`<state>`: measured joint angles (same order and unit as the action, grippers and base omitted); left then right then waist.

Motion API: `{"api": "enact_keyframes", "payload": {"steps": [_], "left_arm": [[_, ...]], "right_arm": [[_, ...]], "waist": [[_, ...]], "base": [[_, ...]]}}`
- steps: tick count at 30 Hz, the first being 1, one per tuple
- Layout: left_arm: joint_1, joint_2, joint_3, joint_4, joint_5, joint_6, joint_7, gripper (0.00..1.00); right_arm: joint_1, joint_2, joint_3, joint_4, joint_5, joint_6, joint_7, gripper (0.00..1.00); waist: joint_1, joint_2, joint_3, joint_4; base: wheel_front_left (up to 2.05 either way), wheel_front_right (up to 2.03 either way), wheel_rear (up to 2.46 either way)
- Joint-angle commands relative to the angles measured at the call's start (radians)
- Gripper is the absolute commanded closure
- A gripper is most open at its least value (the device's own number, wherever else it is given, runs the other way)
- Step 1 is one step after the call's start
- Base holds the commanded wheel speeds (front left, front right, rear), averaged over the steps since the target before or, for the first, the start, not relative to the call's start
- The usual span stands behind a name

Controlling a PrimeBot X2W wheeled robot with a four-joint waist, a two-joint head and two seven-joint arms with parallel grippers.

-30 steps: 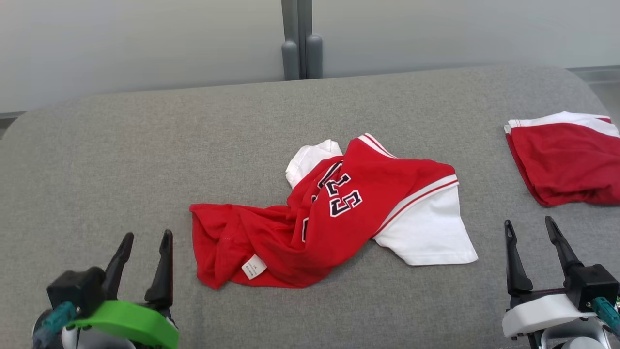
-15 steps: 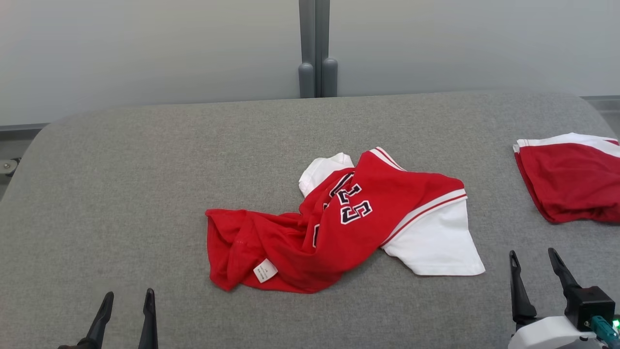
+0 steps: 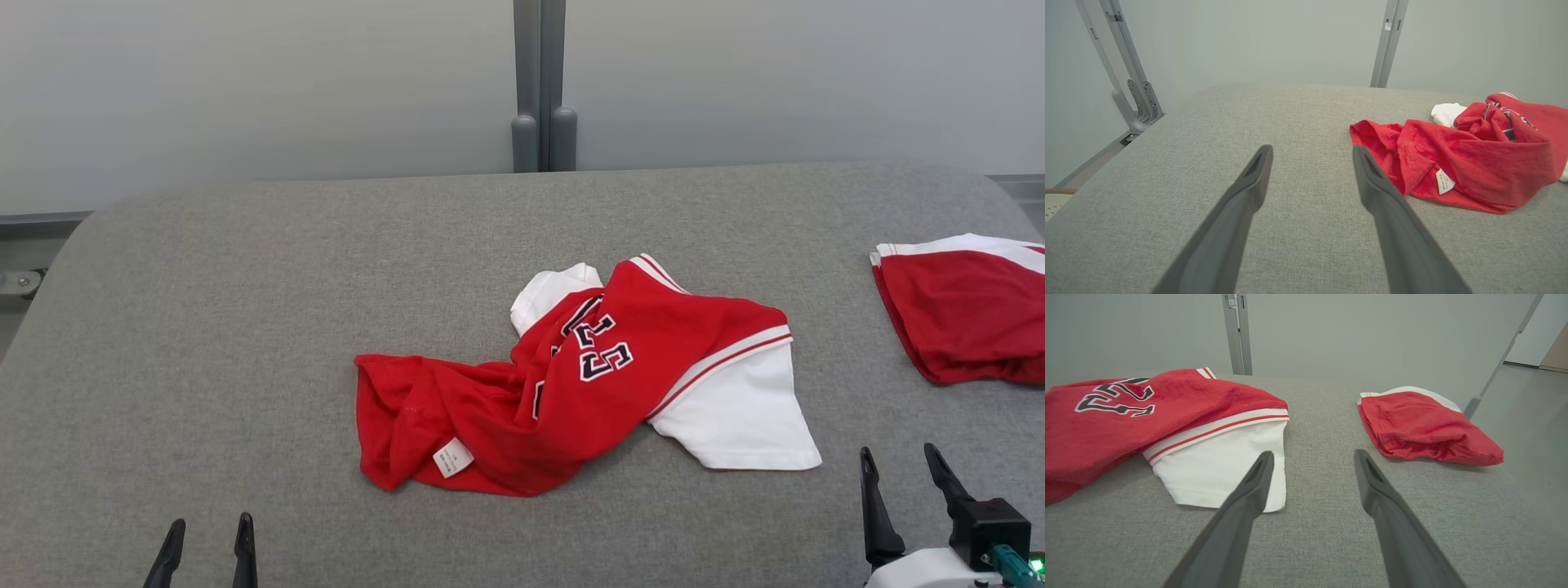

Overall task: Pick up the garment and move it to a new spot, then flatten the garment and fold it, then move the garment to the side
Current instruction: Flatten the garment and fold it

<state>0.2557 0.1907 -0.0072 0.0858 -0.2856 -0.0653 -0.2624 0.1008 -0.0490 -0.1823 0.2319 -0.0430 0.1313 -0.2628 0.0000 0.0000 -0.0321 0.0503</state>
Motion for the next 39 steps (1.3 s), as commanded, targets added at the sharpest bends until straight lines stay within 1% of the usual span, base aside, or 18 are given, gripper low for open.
{"api": "enact_keyframes", "payload": {"steps": [1, 4, 8, 16, 19, 22, 24, 28, 30, 32, 35, 39], "left_arm": [[0.009, -0.011, 0.017, 0.009, 0.018, -0.018, -0.003, 0.0], [0.003, -0.024, 0.034, 0.026, 0.028, -0.041, -0.003, 0.0], [-0.004, -0.037, 0.043, 0.037, 0.033, -0.058, -0.003, 0.0], [-0.005, -0.04, 0.033, 0.048, 0.031, -0.065, -0.003, 0.0], [-0.016, -0.046, 0.011, 0.045, 0.007, -0.066, -0.003, 0.0], [-0.043, -0.019, -0.056, 0.056, -0.02, -0.067, 0.005, 0.0], [-0.076, 0.0, -0.11, 0.064, -0.05, -0.067, 0.037, 0.0], [-0.164, 0.032, -0.195, 0.085, -0.098, -0.067, 0.122, 0.0], [-0.216, 0.029, -0.233, 0.108, -0.129, -0.067, 0.169, 0.0], [-0.266, 0.023, -0.251, 0.133, -0.148, -0.067, 0.2, 0.0], [-0.327, 0.014, -0.272, 0.173, -0.174, -0.067, 0.231, 0.0], [-0.387, 0.012, -0.289, 0.226, -0.186, -0.067, 0.25, 0.0]], "right_arm": [[0.002, -0.003, -0.003, 0.006, -0.003, -0.001, -0.002, 0.0], [0.002, -0.003, 0.0, 0.012, -0.002, -0.001, -0.002, 0.0], [0.008, -0.003, 0.004, 0.012, 0.006, -0.001, -0.002, 0.0], [-0.003, -0.003, 0.02, 0.016, 0.031, -0.001, -0.002, 0.0], [-0.031, -0.003, 0.023, 0.004, 0.061, -0.001, -0.002, 0.0], [-0.062, -0.008, 0.029, 0.04, 0.048, -0.001, 0.004, 0.0], [-0.1, -0.036, 0.065, 0.076, 0.036, -0.001, 0.066, 0.0], [-0.179, -0.096, 0.116, 0.11, 0.059, -0.001, 0.199, 0.0], [-0.215, -0.117, 0.129, 0.121, 0.068, -0.001, 0.256, 0.0], [-0.25, -0.131, 0.143, 0.133, 0.083, -0.001, 0.306, 0.0], [-0.297, -0.153, 0.171, 0.151, 0.085, -0.001, 0.355, 0.0], [-0.339, -0.173, 0.213, 0.2, 0.082, -0.001, 0.374, 0.0]], "waist": [[0.0, 0.0, -0.002, 0.0], [0.0, 0.0, -0.003, -0.001], [0.0, 0.0, -0.005, -0.004], [0.0, 0.0, -0.006, -0.015], [0.0, 0.0, -0.003, -0.021], [0.0, 0.0, 0.007, -0.026], [0.0, 0.0, 0.017, -0.028], [0.0, 0.0, 0.055, -0.027], [0.0, 0.0, 0.082, -0.026], [0.0, 0.0, 0.104, -0.029], [0.0, 0.0, 0.141, -0.035], [0.0, 0.0, 0.176, -0.037]], "base": [[0.0, 0.0, 0.0], [0.0, 0.0, 0.0], [0.0, 0.0, 0.0], [0.0, 0.0, 0.0], [0.0, 0.0, 0.0], [0.0, 0.0, 0.0], [0.0, 0.0, 0.0], [0.0, 0.0, 0.0], [0.0, 0.0, 0.0], [0.0, 0.0, 0.0], [0.0, 0.0, 0.0], [0.0, 0.0, 0.0]]}}
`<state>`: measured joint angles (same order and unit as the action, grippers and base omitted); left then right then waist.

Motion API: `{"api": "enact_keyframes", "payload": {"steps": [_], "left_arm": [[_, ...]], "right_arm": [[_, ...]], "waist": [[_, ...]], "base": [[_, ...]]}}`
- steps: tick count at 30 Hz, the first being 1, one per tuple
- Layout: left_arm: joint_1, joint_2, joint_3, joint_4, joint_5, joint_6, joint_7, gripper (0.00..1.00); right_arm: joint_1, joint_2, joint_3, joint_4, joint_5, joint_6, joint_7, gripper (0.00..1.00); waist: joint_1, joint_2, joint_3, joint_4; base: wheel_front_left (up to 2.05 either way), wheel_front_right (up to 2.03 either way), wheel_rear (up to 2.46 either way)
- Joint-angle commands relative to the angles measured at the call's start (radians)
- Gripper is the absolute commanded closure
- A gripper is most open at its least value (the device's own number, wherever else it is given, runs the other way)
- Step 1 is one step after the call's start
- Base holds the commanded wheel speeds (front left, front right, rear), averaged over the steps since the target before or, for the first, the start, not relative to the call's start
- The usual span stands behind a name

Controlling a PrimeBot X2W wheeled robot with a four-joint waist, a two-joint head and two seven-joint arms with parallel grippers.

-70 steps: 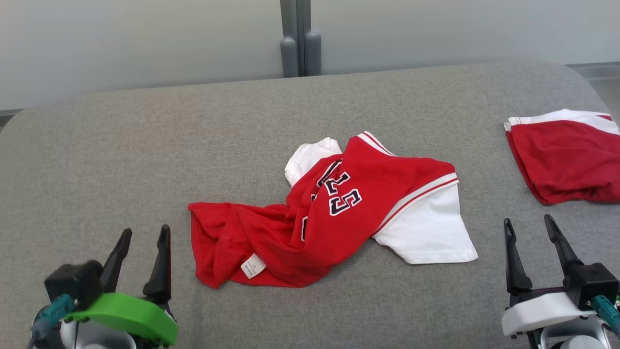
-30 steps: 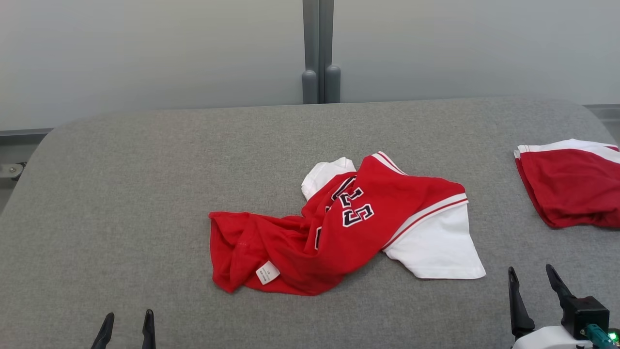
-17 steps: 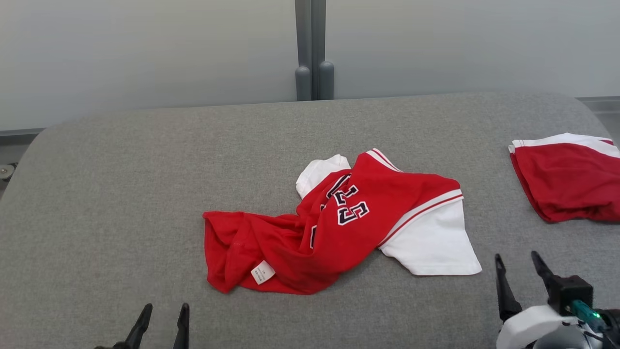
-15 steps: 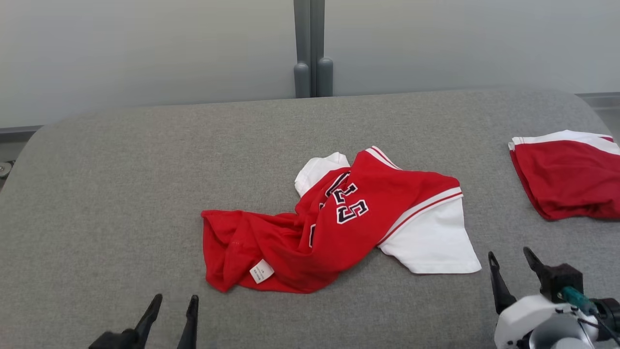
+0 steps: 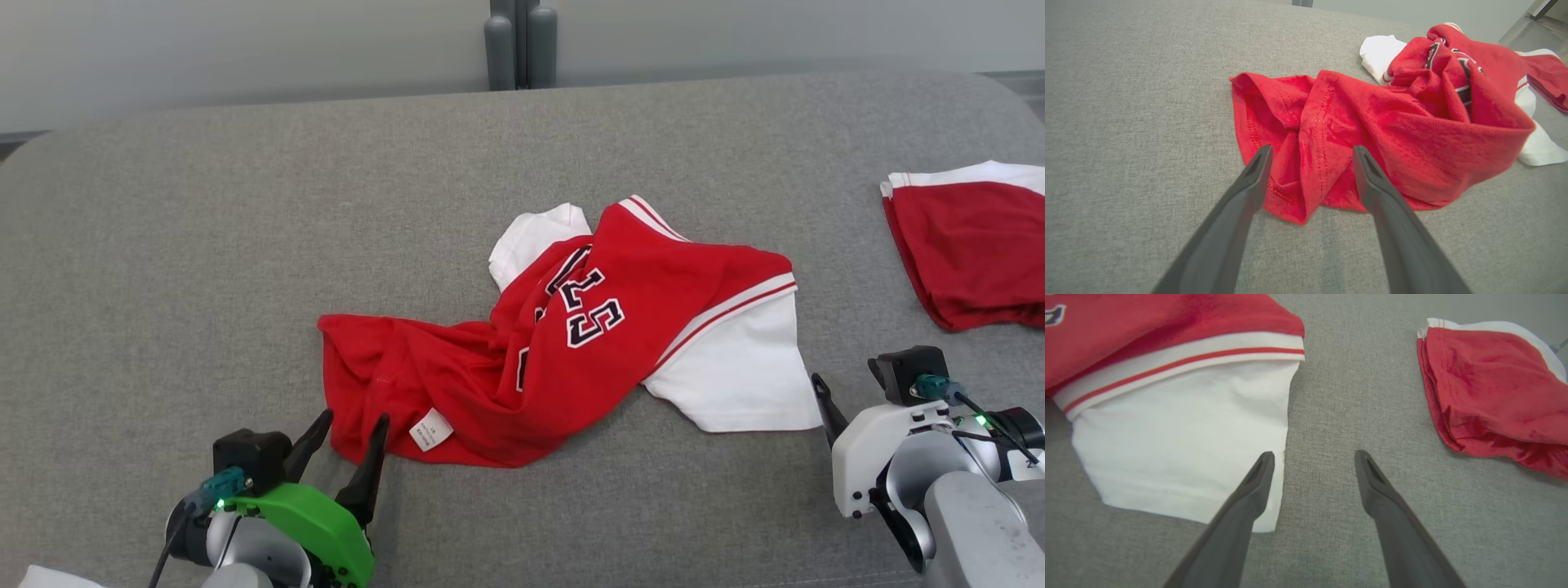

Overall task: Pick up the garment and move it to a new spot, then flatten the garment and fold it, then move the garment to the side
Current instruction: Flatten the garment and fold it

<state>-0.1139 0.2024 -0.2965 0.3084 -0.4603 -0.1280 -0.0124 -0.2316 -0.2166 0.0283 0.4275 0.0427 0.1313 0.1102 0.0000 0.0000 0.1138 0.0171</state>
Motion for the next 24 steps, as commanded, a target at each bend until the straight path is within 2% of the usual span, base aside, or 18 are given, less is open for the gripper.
{"api": "enact_keyframes", "payload": {"steps": [1, 10, 24], "left_arm": [[-0.041, -0.003, -0.006, 0.019, -0.016, -0.004, 0.0, 0.0], [-0.099, 0.009, -0.05, 0.072, -0.035, -0.004, -0.007, 0.0], [-0.156, 0.019, -0.095, 0.142, -0.07, -0.004, -0.002, 0.0]], "right_arm": [[-0.027, -0.009, 0.009, 0.033, -0.007, -0.001, -0.006, 0.0], [-0.063, 0.017, 0.065, 0.176, 0.015, -0.001, -0.064, 0.0], [-0.136, 0.035, 0.132, 0.329, 0.035, -0.001, -0.116, 0.0]], "waist": [[0.0, 0.0, 0.045, -0.002], [0.0, 0.0, 0.069, 0.004], [0.0, 0.0, 0.087, -0.013]], "base": [[0.0, 0.0, 0.0], [0.0, 0.0, 0.0], [0.0, 0.0, 0.0]]}}
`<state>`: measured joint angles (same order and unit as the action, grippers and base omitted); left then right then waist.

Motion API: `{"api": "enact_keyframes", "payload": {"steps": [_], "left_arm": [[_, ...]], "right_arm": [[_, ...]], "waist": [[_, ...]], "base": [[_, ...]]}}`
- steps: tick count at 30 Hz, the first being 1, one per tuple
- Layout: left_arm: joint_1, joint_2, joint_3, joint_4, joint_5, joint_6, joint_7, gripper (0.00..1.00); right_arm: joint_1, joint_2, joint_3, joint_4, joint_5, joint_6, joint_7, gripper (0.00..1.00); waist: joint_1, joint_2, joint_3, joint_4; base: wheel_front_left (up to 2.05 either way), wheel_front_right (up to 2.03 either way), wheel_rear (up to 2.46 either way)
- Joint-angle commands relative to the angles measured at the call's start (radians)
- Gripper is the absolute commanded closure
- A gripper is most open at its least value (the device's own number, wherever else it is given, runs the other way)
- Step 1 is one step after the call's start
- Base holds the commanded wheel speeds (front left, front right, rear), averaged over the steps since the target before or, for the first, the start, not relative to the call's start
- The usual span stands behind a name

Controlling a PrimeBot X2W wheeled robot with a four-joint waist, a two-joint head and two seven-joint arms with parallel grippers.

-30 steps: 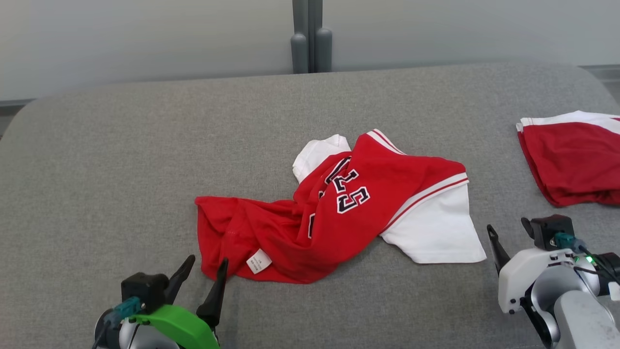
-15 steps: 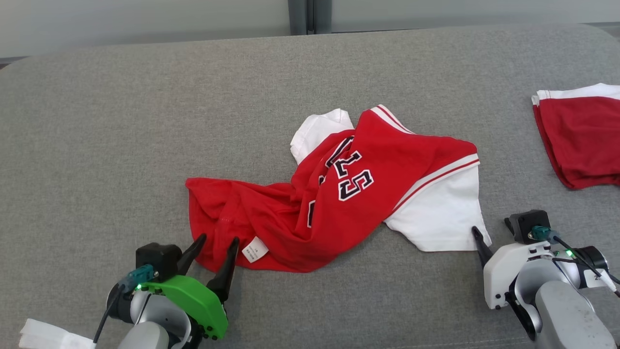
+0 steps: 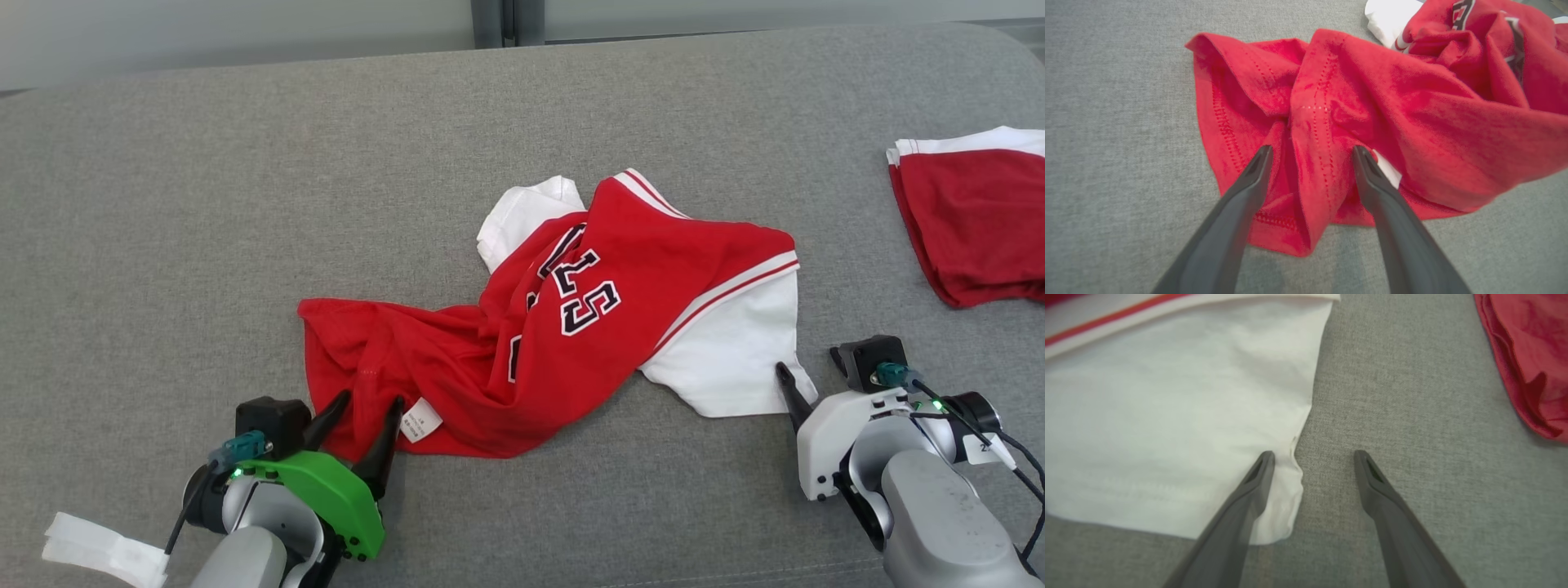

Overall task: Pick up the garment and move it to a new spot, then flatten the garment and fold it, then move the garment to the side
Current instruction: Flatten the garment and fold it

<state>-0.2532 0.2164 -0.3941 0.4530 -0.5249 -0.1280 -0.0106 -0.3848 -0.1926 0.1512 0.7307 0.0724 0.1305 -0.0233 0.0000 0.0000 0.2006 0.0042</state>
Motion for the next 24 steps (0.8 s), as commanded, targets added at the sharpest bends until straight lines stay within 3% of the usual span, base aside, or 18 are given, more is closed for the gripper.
{"api": "enact_keyframes", "payload": {"steps": [1, 13, 14, 16, 18, 20, 24], "left_arm": [[-0.022, 0.005, -0.002, 0.0, -0.007, -0.004, -0.005, 0.0], [-0.068, 0.013, -0.031, 0.022, -0.037, -0.004, -0.01, 0.0], [-0.069, 0.013, -0.034, 0.023, -0.041, -0.004, -0.006, 0.04], [-0.069, 0.016, -0.04, 0.026, -0.048, -0.004, -0.002, 0.25], [-0.068, 0.017, -0.044, 0.026, -0.053, -0.004, 0.001, 0.34], [-0.065, 0.017, -0.049, 0.024, -0.058, -0.004, 0.001, 0.52], [-0.066, 0.021, -0.06, 0.016, -0.066, -0.004, -0.006, 0.71]], "right_arm": [[0.014, 0.013, 0.015, 0.034, 0.006, 0.0, 0.013, 0.0], [-0.011, 0.03, 0.066, 0.12, 0.034, 0.003, -0.033, 0.0], [-0.012, 0.03, 0.068, 0.126, 0.036, 0.004, -0.037, 0.0], [-0.015, 0.029, 0.073, 0.137, 0.04, 0.004, -0.04, 0.0], [-0.019, 0.028, 0.077, 0.148, 0.043, 0.004, -0.045, 0.0], [-0.021, 0.029, 0.085, 0.159, 0.049, 0.004, -0.046, 0.0], [-0.026, 0.033, 0.11, 0.176, 0.064, 0.006, -0.04, 0.0]], "waist": [[0.0, 0.0, 0.002, -0.001], [0.0, 0.0, 0.016, -0.002], [0.0, 0.0, 0.016, -0.003], [0.0, 0.0, 0.016, -0.003], [0.0, 0.0, 0.015, -0.003], [0.0, 0.0, 0.014, -0.002], [0.0, 0.0, 0.015, 0.003]], "base": [[0.0, 0.0, 0.0], [0.0, 0.0, 0.0], [0.0, 0.0, 0.0], [0.0, 0.0, 0.0], [0.0, 0.0, 0.0], [0.0, 0.0, 0.0], [0.0, 0.0, 0.0]]}}
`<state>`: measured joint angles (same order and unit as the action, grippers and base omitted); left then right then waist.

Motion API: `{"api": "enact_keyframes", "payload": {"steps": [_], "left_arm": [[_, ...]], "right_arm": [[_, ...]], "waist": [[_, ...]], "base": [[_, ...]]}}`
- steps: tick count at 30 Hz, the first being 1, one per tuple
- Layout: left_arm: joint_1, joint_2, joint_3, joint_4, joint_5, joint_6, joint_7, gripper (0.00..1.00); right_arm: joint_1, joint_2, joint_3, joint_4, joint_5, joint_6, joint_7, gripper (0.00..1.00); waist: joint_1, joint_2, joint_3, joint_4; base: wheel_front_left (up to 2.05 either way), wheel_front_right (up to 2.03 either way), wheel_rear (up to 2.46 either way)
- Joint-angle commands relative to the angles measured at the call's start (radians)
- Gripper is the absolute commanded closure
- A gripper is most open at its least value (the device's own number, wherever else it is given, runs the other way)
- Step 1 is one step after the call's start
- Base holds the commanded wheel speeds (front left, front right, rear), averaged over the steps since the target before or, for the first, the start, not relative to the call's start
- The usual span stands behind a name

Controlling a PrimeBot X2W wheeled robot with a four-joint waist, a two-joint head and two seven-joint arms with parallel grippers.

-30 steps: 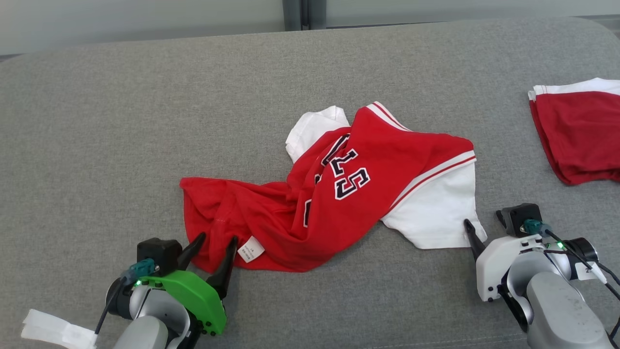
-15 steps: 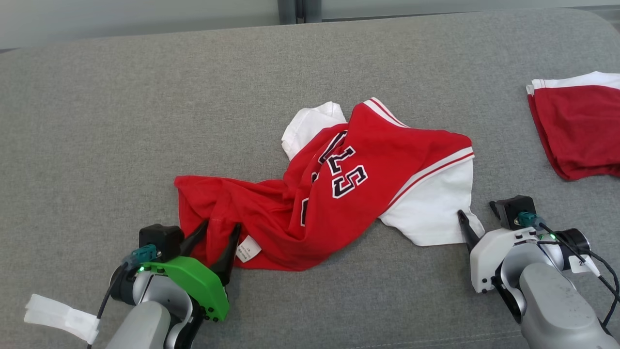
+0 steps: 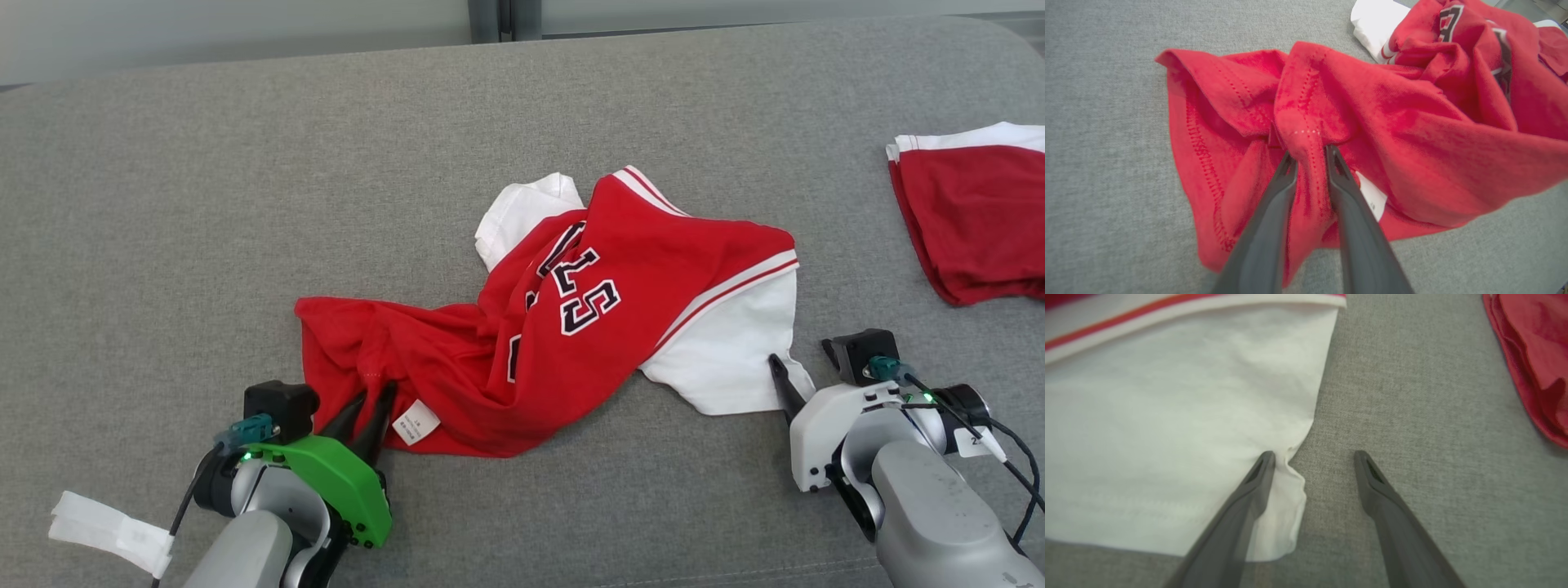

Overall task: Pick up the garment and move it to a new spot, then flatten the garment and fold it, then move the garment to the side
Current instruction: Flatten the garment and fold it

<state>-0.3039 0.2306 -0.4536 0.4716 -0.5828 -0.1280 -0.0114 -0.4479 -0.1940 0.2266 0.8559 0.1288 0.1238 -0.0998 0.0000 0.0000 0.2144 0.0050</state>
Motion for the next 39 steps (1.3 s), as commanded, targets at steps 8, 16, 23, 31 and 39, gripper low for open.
{"api": "enact_keyframes", "payload": {"steps": [8, 16, 23, 31, 39], "left_arm": [[-0.022, 0.012, -0.011, -0.036, -0.022, -0.004, -0.017, 0.91], [0.027, 0.025, -0.006, -0.115, -0.03, 0.011, -0.017, 0.96], [0.098, 0.056, 0.004, -0.241, -0.046, 0.039, -0.006, 0.97], [0.197, 0.113, 0.056, -0.423, -0.076, 0.095, 0.009, 0.96], [0.286, 0.145, 0.098, -0.634, -0.142, 0.133, 0.056, 0.96]], "right_arm": [[0.033, 0.039, 0.094, 0.062, 0.059, 0.014, 0.031, 0.0], [0.06, 0.05, 0.174, 0.063, 0.132, 0.02, 0.065, 0.0], [0.102, 0.013, 0.276, -0.018, 0.311, 0.019, 0.09, 1.0], [0.091, -0.141, 0.254, -0.269, 0.586, 0.008, 0.076, 1.0], [0.136, -0.29, 0.074, -0.588, 0.853, 0.007, 0.104, 1.0]], "waist": [[0.0, 0.0, 0.004, 0.019], [0.0, 0.0, -0.008, 0.029], [0.0, 0.0, -0.019, 0.029], [0.0, 0.0, -0.04, 0.023], [0.0, 0.0, -0.075, 0.012]], "base": [[0.0, 0.0, 0.0], [0.0, 0.0, 0.0], [0.0, 0.0, 0.0], [0.0, 0.0, 0.0], [0.0, 0.0, 0.0]]}}
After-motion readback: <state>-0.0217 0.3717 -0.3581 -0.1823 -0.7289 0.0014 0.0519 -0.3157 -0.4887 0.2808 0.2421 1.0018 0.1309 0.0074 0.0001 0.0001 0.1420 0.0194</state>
